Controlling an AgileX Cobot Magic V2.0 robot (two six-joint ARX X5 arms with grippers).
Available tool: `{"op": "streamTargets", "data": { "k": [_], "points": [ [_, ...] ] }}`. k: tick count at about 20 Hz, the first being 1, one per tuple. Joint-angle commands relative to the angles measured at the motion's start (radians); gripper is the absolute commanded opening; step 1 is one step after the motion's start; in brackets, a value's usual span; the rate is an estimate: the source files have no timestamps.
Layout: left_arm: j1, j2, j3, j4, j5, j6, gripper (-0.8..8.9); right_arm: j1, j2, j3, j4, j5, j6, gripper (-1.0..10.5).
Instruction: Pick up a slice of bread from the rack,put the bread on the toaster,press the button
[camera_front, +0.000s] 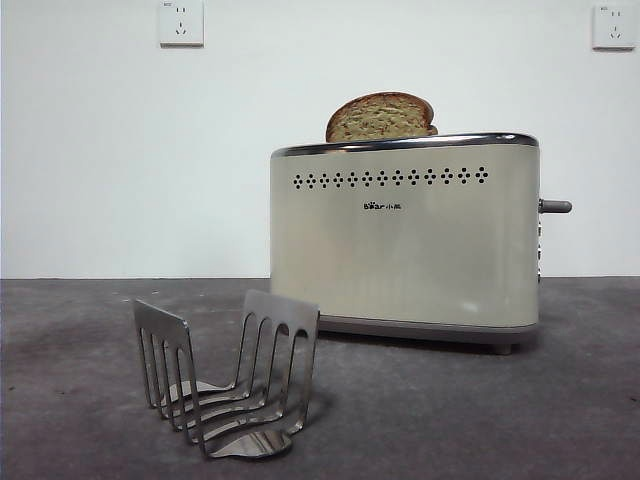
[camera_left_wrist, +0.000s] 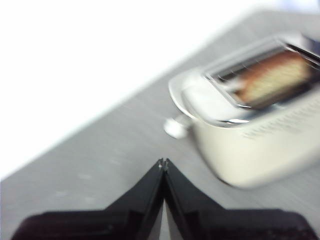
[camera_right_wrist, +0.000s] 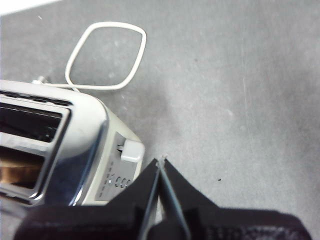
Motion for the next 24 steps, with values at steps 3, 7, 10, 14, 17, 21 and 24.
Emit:
{"op": "streamTargets", "data": {
  "k": [3,7,10,14,17,21,24],
  "points": [
    [0.166,-0.393,-0.615,0.412,-0.002,-0.244,-0.01,0.0,0.038,0.005,0.004,0.001,-0.007,0.0],
    [0.197,-0.628,-0.808,0.379,-0.007,-0.295,-0.01,0.0,0.045,0.005,0.006,0.016,-0.007,0.0],
    [0.204,-0.732,-0.816,0.215,-0.061,-0.291,-0.01,0.0,0.045,0.005,0.007,0.016,-0.007,0.0],
    [0.226,-0.773,-0.816,0.07,-0.18,-0.295,-0.01,0.0,0.045,0.005,0.007,0.016,-0.007,0.0],
    [0.227,-0.773,-0.816,0.068,-0.189,-0.296,-0.01,0.0,0.045,0.005,0.008,0.016,-0.007,0.0],
    [0.227,-0.772,-0.816,0.076,-0.179,-0.295,-0.01,0.0,0.045,0.005,0.007,0.016,-0.007,0.0],
    [0.227,-0.759,-0.816,0.076,-0.178,-0.295,-0.01,0.0,0.045,0.005,0.007,0.016,-0.007,0.0]
  ]
}}
